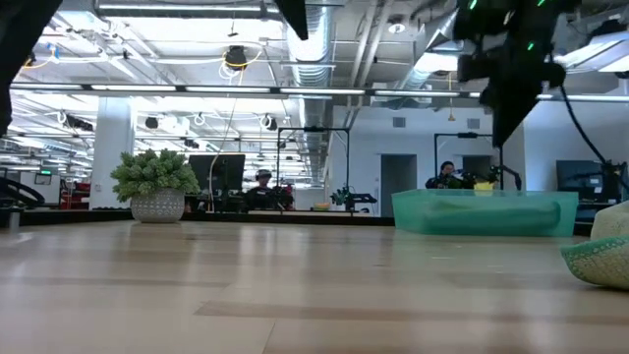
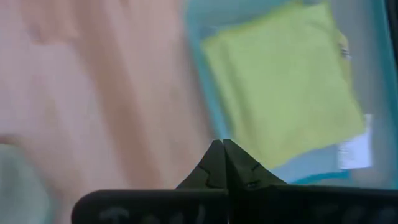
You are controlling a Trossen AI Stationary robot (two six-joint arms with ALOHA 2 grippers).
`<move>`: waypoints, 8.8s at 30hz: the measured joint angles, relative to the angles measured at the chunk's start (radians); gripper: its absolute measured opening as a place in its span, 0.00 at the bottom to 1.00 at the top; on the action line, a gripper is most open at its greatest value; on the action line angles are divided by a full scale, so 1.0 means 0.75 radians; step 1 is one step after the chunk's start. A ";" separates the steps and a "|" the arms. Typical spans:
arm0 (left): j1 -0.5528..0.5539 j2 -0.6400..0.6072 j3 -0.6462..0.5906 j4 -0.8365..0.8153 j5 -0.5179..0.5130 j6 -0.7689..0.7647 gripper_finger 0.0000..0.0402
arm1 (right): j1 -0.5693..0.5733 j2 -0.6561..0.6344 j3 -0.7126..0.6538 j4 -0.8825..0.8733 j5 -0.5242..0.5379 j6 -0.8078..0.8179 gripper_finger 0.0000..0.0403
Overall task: Fold microfiber towels
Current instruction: Fold the light green microfiber cloth
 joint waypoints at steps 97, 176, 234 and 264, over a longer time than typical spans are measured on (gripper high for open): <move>-0.782 0.041 -1.320 1.202 -0.089 -0.925 0.00 | 1.664 0.307 0.002 0.590 0.802 1.083 0.11; -1.022 -0.591 -1.228 0.311 -0.628 -1.474 0.00 | 1.244 0.080 0.345 -0.353 0.868 0.763 0.03; -1.170 -0.221 -1.391 0.510 -0.152 -1.658 0.00 | 1.385 0.902 0.452 -0.019 0.590 0.970 0.02; -0.879 -0.220 -1.416 0.363 0.175 -1.513 0.20 | 1.080 0.906 0.302 0.117 0.575 0.768 0.18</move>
